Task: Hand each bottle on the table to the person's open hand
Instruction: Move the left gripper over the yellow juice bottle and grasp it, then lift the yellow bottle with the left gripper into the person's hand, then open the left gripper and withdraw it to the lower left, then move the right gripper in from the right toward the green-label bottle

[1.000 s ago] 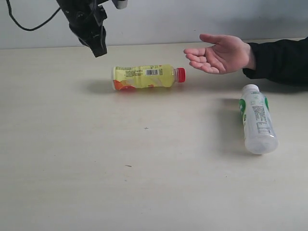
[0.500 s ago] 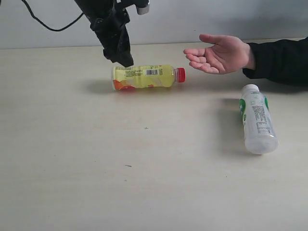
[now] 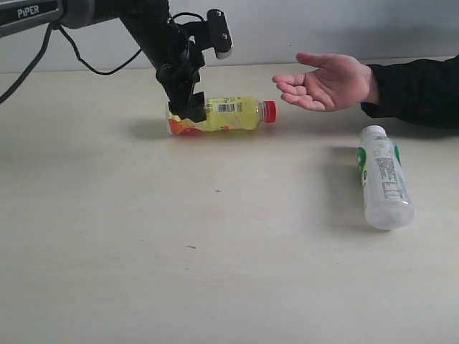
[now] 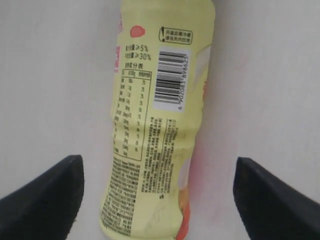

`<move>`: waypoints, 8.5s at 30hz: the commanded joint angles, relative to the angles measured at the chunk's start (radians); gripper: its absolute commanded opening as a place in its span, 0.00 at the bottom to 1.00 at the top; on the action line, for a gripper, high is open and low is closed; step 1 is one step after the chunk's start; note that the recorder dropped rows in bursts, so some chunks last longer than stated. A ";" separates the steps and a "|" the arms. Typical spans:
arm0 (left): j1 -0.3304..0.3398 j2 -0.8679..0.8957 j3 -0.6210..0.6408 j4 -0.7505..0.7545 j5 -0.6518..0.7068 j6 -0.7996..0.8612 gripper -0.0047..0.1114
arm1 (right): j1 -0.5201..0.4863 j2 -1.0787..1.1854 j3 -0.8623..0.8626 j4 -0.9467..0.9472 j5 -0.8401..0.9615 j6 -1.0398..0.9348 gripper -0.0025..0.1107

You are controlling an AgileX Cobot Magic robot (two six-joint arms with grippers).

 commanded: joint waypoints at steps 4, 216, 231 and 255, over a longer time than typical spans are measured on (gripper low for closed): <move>0.007 0.050 -0.005 0.074 -0.096 -0.011 0.72 | 0.002 0.002 0.004 0.002 -0.007 0.001 0.02; -0.363 -1.501 1.866 -0.406 -1.154 -0.782 0.04 | 0.002 0.092 -0.064 0.120 -0.374 0.368 0.02; -0.363 -1.501 1.866 -0.406 -1.154 -0.782 0.04 | 0.002 0.851 -0.710 -0.016 0.416 0.161 0.02; -0.363 -1.501 1.866 -0.406 -1.154 -0.782 0.04 | 0.002 1.234 -0.872 -0.023 0.571 0.134 0.16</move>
